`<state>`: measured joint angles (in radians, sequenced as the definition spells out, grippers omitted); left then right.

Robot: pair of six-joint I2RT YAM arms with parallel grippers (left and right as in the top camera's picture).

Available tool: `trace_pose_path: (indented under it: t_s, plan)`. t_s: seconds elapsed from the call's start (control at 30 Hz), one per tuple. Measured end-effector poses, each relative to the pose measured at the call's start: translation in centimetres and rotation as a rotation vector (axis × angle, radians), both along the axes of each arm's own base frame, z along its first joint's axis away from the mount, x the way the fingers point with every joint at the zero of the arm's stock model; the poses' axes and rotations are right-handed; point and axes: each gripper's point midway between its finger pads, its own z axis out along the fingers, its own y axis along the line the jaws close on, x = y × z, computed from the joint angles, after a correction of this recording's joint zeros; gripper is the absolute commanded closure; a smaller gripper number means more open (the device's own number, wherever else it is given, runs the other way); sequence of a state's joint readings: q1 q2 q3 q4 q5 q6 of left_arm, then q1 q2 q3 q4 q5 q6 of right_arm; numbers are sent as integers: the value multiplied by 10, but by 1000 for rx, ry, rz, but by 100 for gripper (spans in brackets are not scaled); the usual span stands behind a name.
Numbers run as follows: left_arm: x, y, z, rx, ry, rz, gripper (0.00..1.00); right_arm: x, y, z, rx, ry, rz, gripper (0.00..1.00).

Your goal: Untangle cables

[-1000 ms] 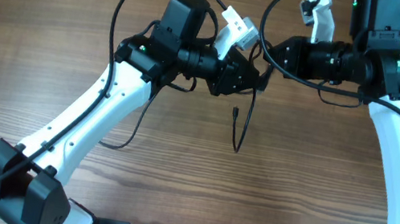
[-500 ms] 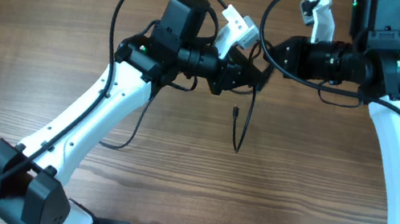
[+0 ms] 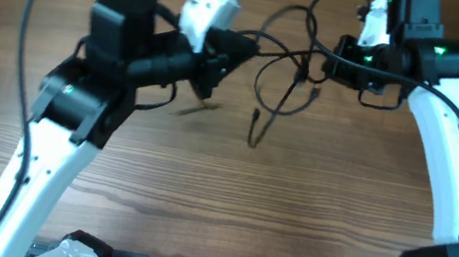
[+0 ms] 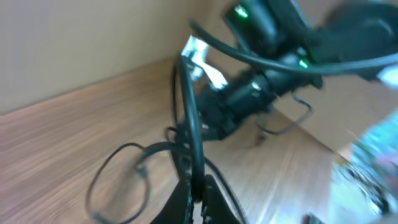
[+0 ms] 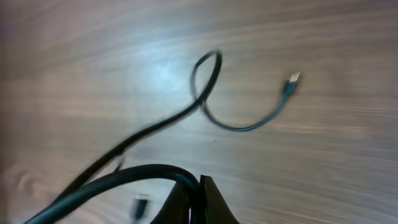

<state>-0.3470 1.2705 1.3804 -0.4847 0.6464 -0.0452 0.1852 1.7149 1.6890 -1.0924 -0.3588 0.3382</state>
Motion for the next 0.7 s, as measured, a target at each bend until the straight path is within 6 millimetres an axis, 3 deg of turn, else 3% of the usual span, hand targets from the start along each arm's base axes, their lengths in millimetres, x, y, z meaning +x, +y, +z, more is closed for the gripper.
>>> trace_pose_path:
  t_s: [0.1,0.23,0.33,0.43,0.57,0.6,0.67,0.7]
  plan:
    - [9,29,1,1,30,142,96,-1,9,-6,31,24,29,96]
    - [7,89,35,-38,-31,412,96,10,-12,-30,-27,72,-23,96]
    - [0,115,44,-44,-36,538,96,11,-16,-34,-43,78,-33,95]
    - [2,127,34,-21,5,608,96,8,-10,-32,-24,65,29,88]
    - [14,132,6,32,97,644,96,-1,12,-22,77,34,185,80]
    - [17,132,-3,48,124,648,96,-8,28,-13,155,7,285,81]
    - [20,132,-8,57,138,651,96,-16,43,-6,208,-17,372,95]
    - [21,132,-8,57,138,651,96,-20,47,-4,216,-20,392,95]
